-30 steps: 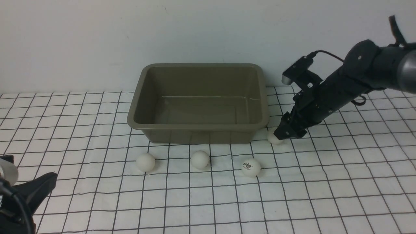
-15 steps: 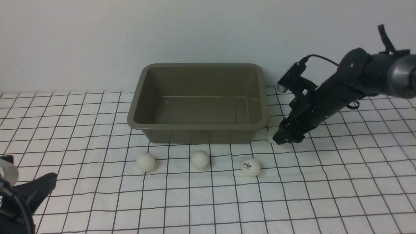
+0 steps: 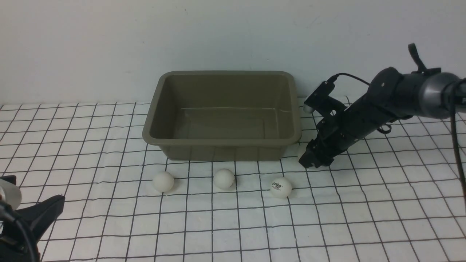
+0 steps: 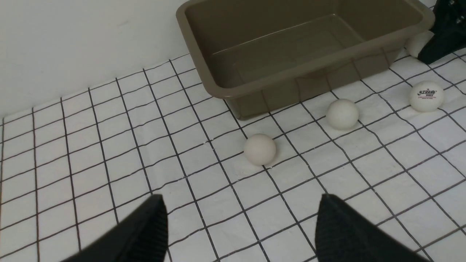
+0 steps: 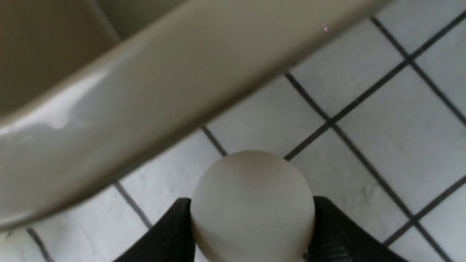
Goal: Put the table tennis balls into the box on the white checkered tablecloth.
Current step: 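Reach for and grasp a ping pong ball on the table, then release the ping pong ball into the bin and lift the gripper away, then reach for and grasp a ping pong ball on the table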
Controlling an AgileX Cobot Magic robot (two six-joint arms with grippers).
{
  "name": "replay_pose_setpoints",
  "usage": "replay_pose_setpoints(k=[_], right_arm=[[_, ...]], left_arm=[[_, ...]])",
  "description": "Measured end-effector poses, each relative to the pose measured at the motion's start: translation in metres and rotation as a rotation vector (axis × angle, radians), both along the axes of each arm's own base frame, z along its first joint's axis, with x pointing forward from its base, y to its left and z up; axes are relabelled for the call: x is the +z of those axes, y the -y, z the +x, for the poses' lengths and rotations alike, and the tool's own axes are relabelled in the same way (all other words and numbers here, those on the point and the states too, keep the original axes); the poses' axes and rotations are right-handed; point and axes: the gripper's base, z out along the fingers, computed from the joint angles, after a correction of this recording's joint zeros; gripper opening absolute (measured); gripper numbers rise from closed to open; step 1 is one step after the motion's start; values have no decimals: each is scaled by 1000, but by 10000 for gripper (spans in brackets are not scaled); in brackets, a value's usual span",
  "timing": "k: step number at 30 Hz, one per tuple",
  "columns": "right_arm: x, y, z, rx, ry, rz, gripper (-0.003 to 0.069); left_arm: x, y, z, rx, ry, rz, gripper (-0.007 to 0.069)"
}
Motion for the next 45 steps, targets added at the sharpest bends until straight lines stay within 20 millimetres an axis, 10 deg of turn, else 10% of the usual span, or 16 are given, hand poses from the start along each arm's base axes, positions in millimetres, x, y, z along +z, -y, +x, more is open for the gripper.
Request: replay_pose_setpoints(k=[10, 19, 24, 29, 37, 45], right_arm=[[91, 23, -7, -84, 182, 65, 360], [95, -40, -21, 99, 211, 235, 360], [94, -42, -16, 76, 261, 224, 393], [112, -32, -18, 62, 314, 210, 525], [195, 33, -49, -33, 378, 204, 509], [200, 35, -75, -52, 189, 158, 503]], left_arm=[[-1, 1, -1, -4, -12, -5, 489], [-1, 1, -1, -9, -18, -5, 489], [-2, 1, -1, -12, -24, -6, 489], [-2, 1, -1, -13, -25, -6, 489], [-2, 1, -1, -13, -25, -6, 489], [-2, 1, -1, -12, -24, -6, 489]])
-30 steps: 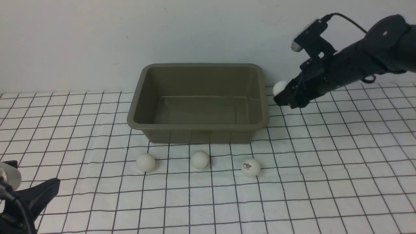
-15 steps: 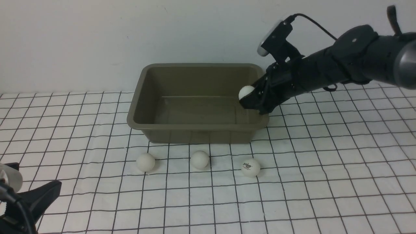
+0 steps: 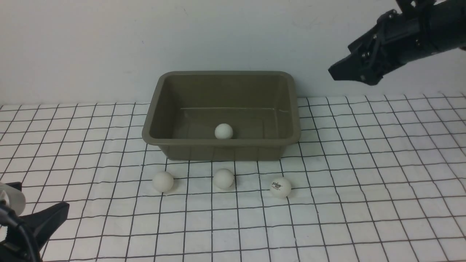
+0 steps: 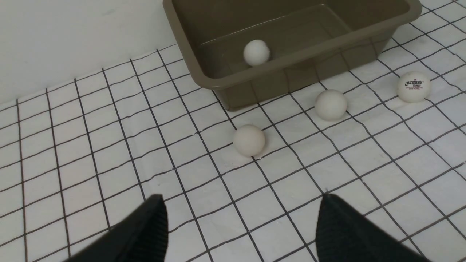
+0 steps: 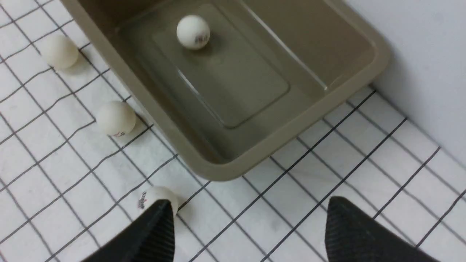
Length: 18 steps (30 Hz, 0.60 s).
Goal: Put the table tennis balls into the box on the white checkered tablecloth.
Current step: 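Reach for and grasp a ping pong ball on the table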
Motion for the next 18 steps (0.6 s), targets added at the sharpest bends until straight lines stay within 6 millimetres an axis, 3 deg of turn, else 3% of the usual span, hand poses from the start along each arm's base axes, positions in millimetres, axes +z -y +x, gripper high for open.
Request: replay_pose_setpoints(k=[8, 18], right_arm=[[-15, -25, -16, 39, -110, -7, 503], [-80, -37, -59, -6, -231, -25, 503]], left_arm=[[0, 0, 0, 0, 0, -1, 489], [0, 0, 0, -1, -1, 0, 489]])
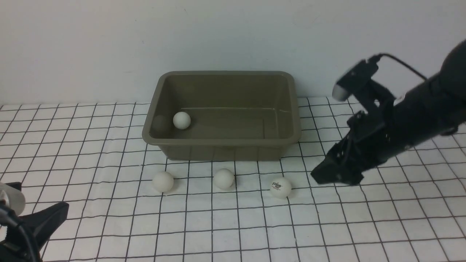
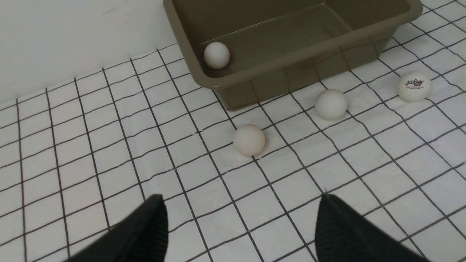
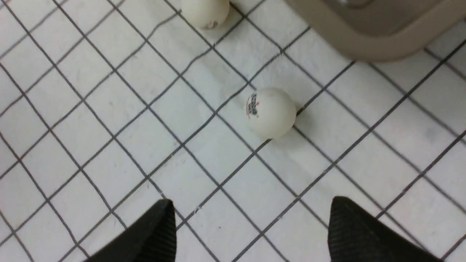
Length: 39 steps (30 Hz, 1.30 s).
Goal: Put the table tennis balls into the box on the white checkered tablecloth.
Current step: 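Reach for and grasp a ping pong ball on the table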
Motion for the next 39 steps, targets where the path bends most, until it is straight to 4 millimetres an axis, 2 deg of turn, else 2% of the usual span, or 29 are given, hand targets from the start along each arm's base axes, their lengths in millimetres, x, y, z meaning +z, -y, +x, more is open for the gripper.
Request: replay_pose_setpoints(k=[1, 5, 6, 12, 21, 29, 31, 33, 34, 39], right_arm=[[-13, -4, -9, -31, -9, 22, 503], [-28, -17, -17, -108, -6, 90, 503], [-34, -26, -16, -149, 2, 117, 503], [-58, -49, -2, -259, 11, 138, 503], [-97, -58, 26, -334, -31, 98, 503], [-113, -68, 44, -334, -63, 97, 487], [-117, -69, 45, -336, -82, 94, 461], [-121, -69, 44, -336, -98, 87, 395], [-121, -69, 43, -331, -103, 81, 357], [-112, -66, 40, -257, -73, 28, 362]], left_arm=[[0, 0, 0, 0, 0, 0, 489], [0, 0, 0, 0, -1, -1, 489], [0, 0, 0, -1, -2, -1, 489], [0, 0, 0, -1, -2, -2, 489], [0, 0, 0, 0, -2, -2, 489], [0, 0, 0, 0, -2, -2, 489], [0, 0, 0, 0, -3, -3, 489], [0, 0, 0, 0, -3, -3, 489], [0, 0, 0, 0, -3, -3, 489], [0, 0, 0, 0, -3, -3, 489]])
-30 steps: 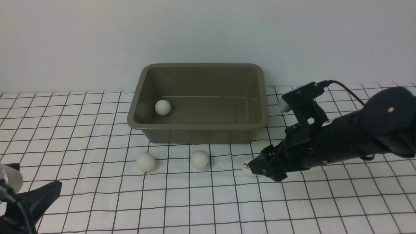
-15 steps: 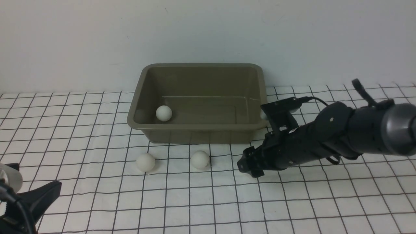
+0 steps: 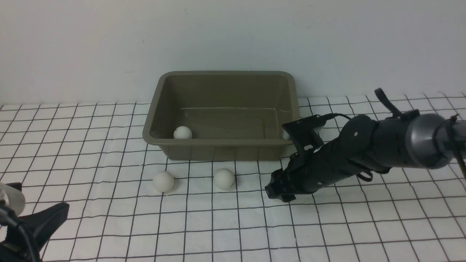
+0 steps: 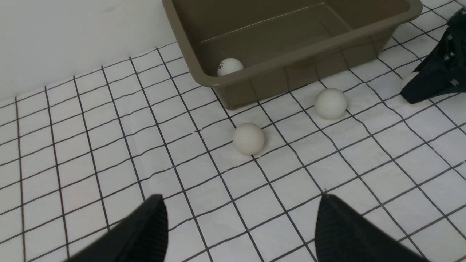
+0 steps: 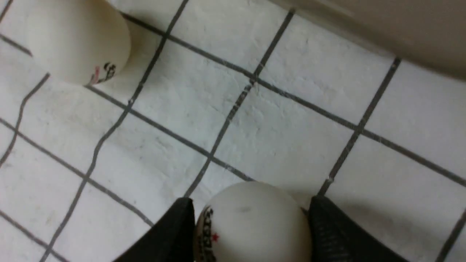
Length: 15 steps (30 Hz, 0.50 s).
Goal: Put the table tennis balls into the box on the white checkered tablecloth.
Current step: 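Reach for and grasp a ping pong ball on the table, then release the ping pong ball into the bin and lift the gripper away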
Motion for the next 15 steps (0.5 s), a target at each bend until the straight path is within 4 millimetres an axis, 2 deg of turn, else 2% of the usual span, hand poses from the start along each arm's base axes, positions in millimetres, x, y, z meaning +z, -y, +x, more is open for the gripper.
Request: replay_pose_setpoints(k=[5, 6, 9, 10, 12, 15], right_arm=[[35, 11, -9, 64, 43, -71, 362], [48, 20, -13, 71, 46, -106, 362], [62, 30, -16, 69, 63, -142, 362], [77, 37, -19, 74, 105, -162, 362], [92, 40, -22, 78, 167, -155, 362], [102, 38, -20, 74, 225, -119, 362]], left_arm=[[0, 0, 0, 0, 0, 0, 489], [0, 0, 0, 0, -1, 0, 489], [0, 0, 0, 0, -1, 0, 489], [0, 0, 0, 0, -1, 0, 489], [0, 0, 0, -1, -2, 0, 489], [0, 0, 0, -2, -2, -1, 489]])
